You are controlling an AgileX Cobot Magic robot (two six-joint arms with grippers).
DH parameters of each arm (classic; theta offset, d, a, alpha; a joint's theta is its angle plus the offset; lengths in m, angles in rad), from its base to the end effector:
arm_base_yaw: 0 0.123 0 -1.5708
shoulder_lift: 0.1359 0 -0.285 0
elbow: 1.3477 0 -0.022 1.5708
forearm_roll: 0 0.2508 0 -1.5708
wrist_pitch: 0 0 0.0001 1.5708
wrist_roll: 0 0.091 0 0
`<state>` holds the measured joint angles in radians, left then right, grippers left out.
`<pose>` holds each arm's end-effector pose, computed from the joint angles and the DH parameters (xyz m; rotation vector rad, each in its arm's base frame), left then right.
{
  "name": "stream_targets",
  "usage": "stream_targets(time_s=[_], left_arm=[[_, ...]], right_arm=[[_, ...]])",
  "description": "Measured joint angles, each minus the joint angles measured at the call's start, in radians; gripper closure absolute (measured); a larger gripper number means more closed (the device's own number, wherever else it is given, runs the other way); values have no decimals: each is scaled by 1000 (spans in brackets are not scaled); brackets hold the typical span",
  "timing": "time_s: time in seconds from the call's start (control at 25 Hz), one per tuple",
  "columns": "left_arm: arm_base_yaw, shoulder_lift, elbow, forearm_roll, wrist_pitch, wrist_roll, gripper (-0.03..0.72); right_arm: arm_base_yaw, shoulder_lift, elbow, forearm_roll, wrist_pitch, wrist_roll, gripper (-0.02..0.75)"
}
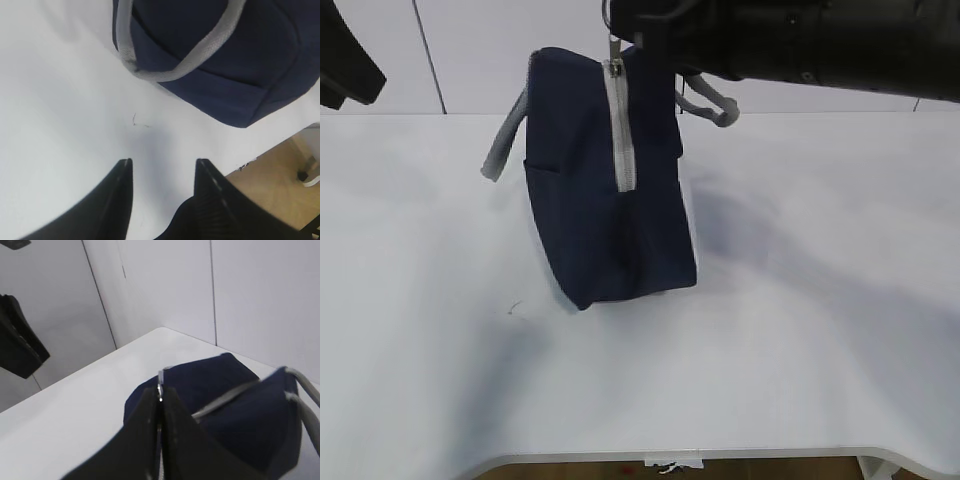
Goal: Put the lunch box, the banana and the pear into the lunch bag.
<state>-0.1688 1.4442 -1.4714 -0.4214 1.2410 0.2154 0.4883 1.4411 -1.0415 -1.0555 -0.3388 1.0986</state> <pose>0.2775 -0.0830 0.3837 0.4426 2.6012 -0.5610 0.2822 0.1796 0.3396 -0.5796 1.6516 0.6611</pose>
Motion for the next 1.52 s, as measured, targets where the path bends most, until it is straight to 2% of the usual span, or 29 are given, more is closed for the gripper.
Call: stream_targets(time_s=[0.16,0.32,0.48,0.56,0.68,0.72,0.84,0.88,1.0,1.44,1.52], left_arm=[[-4,0,0,1,0,0,386],[-68,0,21,2,0,0,390],[-151,3,117,2,-22,0,390],[-188,15,164,0,-87,0,389],[-200,20,173,-12,-126,0,381],[-212,22,178,-52,-226,0,330],[-214,24,178,-65,-317,2,295],[-214,28,178,-95,-335,2,262],[-216,50,178,-150,-346,2,252],[-217,96,178,-184,-300,2,249],[-221,107,178,-207,-256,54,249]], right_arm=[[33,32,-51,-10,18,11,737],[33,64,-87,-10,31,18,737],[33,80,-102,-10,33,18,737],[33,84,-104,-10,33,18,737],[33,88,-104,-10,35,18,737],[33,89,-104,-10,35,18,737],[33,90,-104,-10,35,20,737],[33,90,-104,-10,35,20,737],[33,95,-104,-10,37,20,737],[33,106,-113,-7,70,20,737],[33,106,-113,-6,71,20,737]])
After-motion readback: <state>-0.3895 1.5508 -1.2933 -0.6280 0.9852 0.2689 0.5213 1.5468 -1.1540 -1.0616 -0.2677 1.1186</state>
